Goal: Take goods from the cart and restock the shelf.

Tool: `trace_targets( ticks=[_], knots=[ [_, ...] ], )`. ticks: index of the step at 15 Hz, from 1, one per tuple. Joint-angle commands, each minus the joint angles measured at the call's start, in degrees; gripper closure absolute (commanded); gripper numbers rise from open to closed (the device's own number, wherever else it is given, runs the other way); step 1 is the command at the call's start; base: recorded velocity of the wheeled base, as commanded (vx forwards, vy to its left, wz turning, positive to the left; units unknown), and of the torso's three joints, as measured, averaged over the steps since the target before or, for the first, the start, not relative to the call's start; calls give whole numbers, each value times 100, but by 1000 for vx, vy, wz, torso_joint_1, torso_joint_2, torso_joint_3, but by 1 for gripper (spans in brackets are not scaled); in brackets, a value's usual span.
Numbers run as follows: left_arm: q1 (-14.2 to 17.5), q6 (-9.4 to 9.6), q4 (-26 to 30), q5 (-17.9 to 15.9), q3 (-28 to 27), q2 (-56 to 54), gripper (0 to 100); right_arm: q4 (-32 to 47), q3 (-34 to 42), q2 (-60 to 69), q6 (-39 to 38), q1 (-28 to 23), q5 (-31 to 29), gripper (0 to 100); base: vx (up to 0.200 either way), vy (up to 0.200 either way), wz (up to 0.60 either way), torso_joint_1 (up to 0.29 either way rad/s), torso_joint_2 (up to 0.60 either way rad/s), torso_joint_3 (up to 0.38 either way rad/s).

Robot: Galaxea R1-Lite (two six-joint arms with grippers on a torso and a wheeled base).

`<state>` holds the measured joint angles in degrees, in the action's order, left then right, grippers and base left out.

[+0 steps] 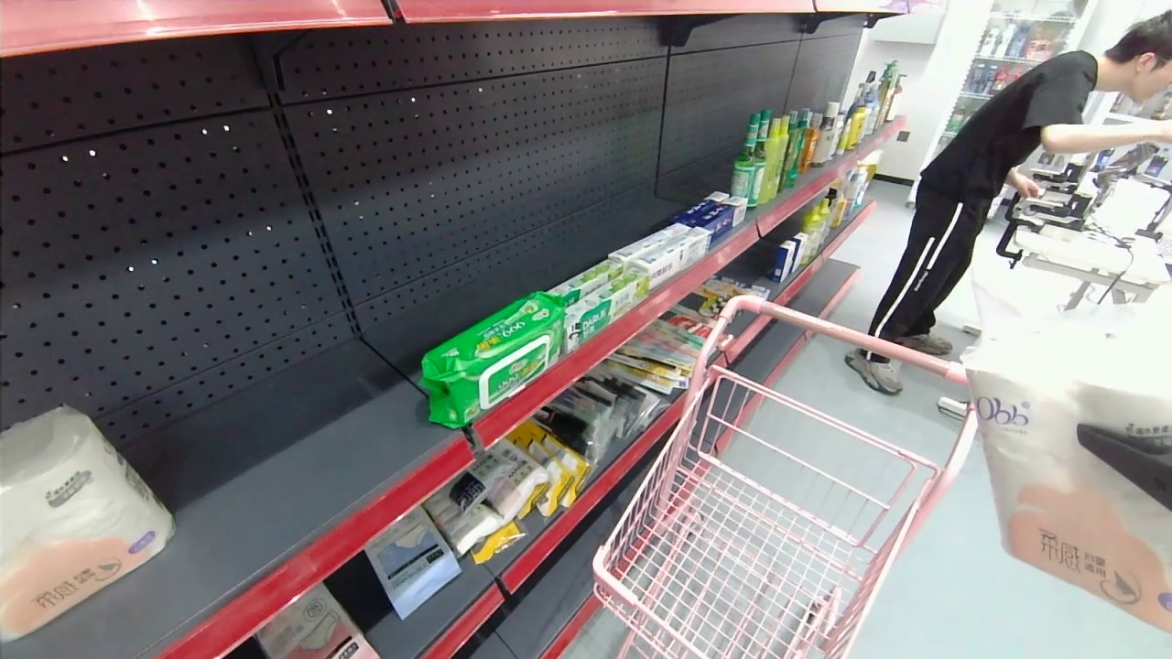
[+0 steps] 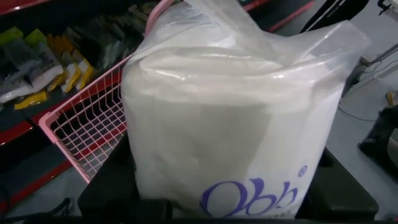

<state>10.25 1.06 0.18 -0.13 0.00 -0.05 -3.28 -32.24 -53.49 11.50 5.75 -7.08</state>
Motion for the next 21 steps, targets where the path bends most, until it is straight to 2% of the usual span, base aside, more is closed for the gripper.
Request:
trace_targets(
  ticks=[1, 9, 21],
  knots=[
    [3, -1, -1, -4, 0, 5, 0, -15, -1, -82, 2, 13, -4, 100, 0, 0, 0, 95, -227, -115],
    [3, -1, -1, 5, 0, 5, 0, -32, -10, -232, 230, -4, -30, 100, 0, 0, 0, 58, -116, -63],
    [3, -9, -1, 5, 0, 5, 0, -24, 8, -91, 248, -4, -30, 100, 0, 0, 600, 3, 0, 1]
  ],
)
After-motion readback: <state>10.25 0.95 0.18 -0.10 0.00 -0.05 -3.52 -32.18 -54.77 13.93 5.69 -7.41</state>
